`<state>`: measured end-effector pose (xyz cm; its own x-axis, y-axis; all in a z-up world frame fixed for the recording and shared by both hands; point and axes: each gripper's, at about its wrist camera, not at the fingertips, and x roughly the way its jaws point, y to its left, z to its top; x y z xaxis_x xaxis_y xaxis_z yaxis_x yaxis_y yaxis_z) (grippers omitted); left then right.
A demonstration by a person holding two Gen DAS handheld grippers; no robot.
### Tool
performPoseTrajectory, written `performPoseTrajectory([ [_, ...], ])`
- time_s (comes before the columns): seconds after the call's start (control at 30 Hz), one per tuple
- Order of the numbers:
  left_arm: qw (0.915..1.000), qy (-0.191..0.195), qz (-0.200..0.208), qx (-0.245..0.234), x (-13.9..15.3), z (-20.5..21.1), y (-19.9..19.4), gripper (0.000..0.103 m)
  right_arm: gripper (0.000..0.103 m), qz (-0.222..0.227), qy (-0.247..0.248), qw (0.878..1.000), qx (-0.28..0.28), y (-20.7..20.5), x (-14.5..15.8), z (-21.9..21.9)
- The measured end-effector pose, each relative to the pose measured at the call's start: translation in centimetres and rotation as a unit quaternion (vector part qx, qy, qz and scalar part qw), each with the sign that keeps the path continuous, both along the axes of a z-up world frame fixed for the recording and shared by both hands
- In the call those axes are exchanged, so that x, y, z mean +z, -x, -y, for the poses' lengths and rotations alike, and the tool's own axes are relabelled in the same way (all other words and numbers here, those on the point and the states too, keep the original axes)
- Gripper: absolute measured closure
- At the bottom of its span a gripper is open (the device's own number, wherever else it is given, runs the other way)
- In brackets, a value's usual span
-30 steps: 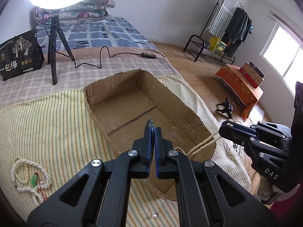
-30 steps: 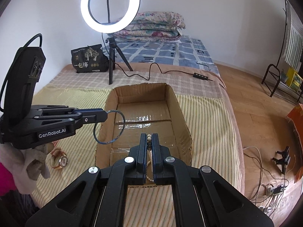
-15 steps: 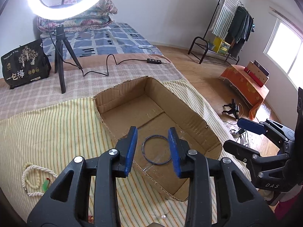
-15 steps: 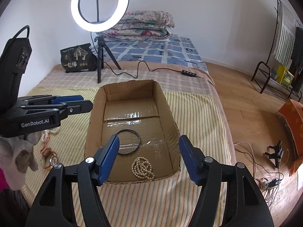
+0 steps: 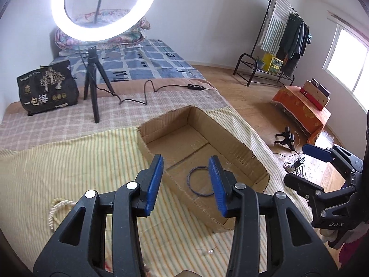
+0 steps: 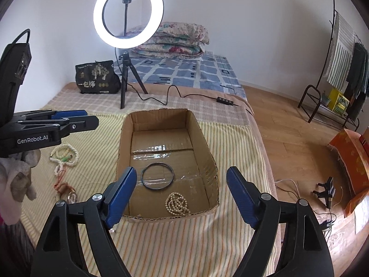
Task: Organize jewelry
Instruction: 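Open the right tool over the box while the left tool releases the bangle, then move both tools back toward the remaining jewelry on the sheet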
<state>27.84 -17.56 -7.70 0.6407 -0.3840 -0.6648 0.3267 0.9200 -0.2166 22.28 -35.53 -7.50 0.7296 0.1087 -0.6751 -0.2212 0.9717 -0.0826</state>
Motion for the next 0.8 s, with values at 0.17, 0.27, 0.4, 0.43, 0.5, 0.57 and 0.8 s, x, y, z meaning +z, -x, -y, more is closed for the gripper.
performPoseTrajectory([
  [0.17, 0.9997, 0.004, 0.017, 0.015, 1.1, -3.5, 1.0, 0.062, 0.022, -0.002, 0.014, 1.0, 0.009, 0.8, 0.4, -1.6],
  [0.27, 0.9993, 0.003, 0.025, 0.026, 1.7, -6.2, 1.6, 0.062, 0.022, -0.002, 0.01, 1.0, 0.021, 1.2, 0.5, -2.6],
  [0.4, 0.9986, -0.012, 0.028, 0.043, 1.9, -10.1, 2.4, 0.062, 0.022, -0.002, -0.01, 1.0, 0.027, 1.5, 0.7, -3.5],
  [0.43, 0.9984, -0.014, 0.027, 0.048, 1.9, -11.0, 2.6, 0.062, 0.022, 0.003, -0.015, 0.999, 0.028, 1.7, 0.7, -3.7],
  [0.5, 0.9978, -0.015, 0.023, 0.06, 1.7, -13.1, 2.9, 0.062, 0.022, 0.014, -0.024, 0.999, 0.037, 2.1, 0.7, -4.3],
  [0.57, 0.9972, -0.009, 0.014, 0.072, 1.4, -15.2, 3.1, 0.062, 0.022, 0.022, -0.04, 0.998, 0.054, 2.5, 0.7, -4.9],
  [0.8, 0.9933, 0.007, -0.018, 0.114, -0.8, -21.6, 3.8, 0.062, 0.022, 0.01, -0.029, 0.996, 0.084, 3.0, -0.1, -8.0],
])
